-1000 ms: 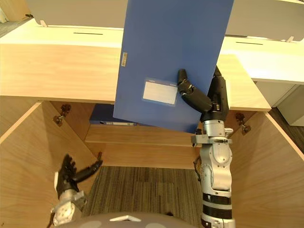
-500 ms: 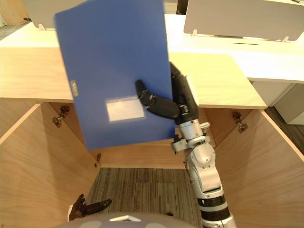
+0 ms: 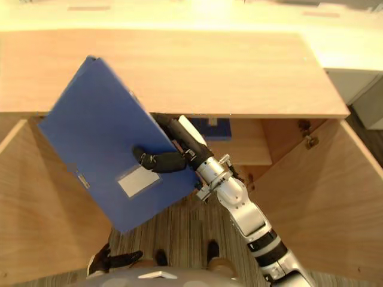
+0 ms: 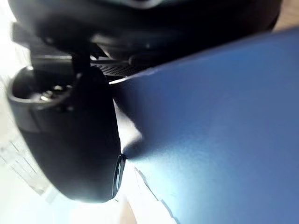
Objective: Walk over to the cabinet, pick up the folder, carry it to the office cabinet, place the folder inside the office cabinet, then close the office cabinet door
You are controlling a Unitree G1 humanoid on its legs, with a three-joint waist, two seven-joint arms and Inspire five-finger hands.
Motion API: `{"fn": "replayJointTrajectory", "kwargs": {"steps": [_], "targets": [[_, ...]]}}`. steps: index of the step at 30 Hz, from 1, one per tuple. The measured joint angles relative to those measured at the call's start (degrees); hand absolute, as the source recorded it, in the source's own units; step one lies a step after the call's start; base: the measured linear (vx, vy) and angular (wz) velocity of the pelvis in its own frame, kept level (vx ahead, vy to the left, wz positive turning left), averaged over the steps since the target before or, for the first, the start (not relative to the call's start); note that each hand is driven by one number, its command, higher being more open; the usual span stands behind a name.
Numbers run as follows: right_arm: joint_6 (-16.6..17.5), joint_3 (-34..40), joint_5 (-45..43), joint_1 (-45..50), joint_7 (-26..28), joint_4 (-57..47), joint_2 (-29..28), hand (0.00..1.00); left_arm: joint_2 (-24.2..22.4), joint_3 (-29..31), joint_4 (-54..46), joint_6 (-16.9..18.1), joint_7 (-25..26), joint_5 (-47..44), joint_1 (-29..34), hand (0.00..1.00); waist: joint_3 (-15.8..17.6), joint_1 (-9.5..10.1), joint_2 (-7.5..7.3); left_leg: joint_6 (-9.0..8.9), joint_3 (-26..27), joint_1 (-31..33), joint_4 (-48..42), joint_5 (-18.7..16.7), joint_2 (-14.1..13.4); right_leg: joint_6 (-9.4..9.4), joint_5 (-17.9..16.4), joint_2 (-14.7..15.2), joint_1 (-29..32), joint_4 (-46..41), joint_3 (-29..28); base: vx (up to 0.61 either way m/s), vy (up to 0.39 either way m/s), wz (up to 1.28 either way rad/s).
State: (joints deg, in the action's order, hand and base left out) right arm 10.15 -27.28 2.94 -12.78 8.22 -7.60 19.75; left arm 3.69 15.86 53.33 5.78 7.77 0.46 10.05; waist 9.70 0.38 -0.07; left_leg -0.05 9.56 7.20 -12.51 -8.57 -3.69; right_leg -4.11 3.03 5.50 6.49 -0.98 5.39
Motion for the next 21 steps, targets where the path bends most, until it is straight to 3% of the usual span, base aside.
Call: {"fn": "replayJointTrajectory", "kwargs": {"steps": [7, 12, 17, 21], "targets": [[-0.07, -1.46, 9.46, -5.18, -2.21, 6.08, 3.63, 0.00, 0.60, -3.03, -1.45, 0.76, 0.39, -0.12, -6.21, 1.00, 7.87, 0.64, 1.88, 0.28, -0.41, 12.19, -10.06, -2.26, -1.95, 0.57, -0.41, -0.79, 11.12, -7.18, -0.63, -0.12, 0.018, -0.05], [-0.17, -0.98, 11.17, -9.12, -4.87, 8.40, 5.06, 0.00, 1.29, -3.79, -4.73, 1.52, 0.48, -1.06, -11.35, 1.00, 13.76, 0.65, 2.66, 0.48, -0.32, 22.73, -18.42, -3.49, -3.37, 1.09, -2.21, -0.98, 22.97, -17.28, -1.38, -0.15, -0.014, -0.10], [-0.95, 0.01, 10.20, -8.61, -5.86, 8.41, 3.94, 0.00, 1.27, -4.42, -8.78, 1.34, 0.89, -2.26, -13.38, 1.00, 15.36, 0.89, 2.98, 0.27, -0.49, 31.08, -26.00, -5.72, -4.73, 1.56, -6.08, -0.43, 33.30, -28.52, -2.09, -0.16, -0.077, -0.04], [-2.00, 7.07, 0.34, -7.19, -6.66, 7.35, -2.12, 0.00, -0.33, -4.43, -12.94, 1.02, 1.50, -3.14, -15.21, 1.00, 16.51, 1.29, 3.03, -0.20, -0.84, 37.10, -30.10, -6.85, -6.08, 2.29, -8.22, -0.24, 39.76, -33.41, -0.91, -0.13, -0.058, -0.01]]}}
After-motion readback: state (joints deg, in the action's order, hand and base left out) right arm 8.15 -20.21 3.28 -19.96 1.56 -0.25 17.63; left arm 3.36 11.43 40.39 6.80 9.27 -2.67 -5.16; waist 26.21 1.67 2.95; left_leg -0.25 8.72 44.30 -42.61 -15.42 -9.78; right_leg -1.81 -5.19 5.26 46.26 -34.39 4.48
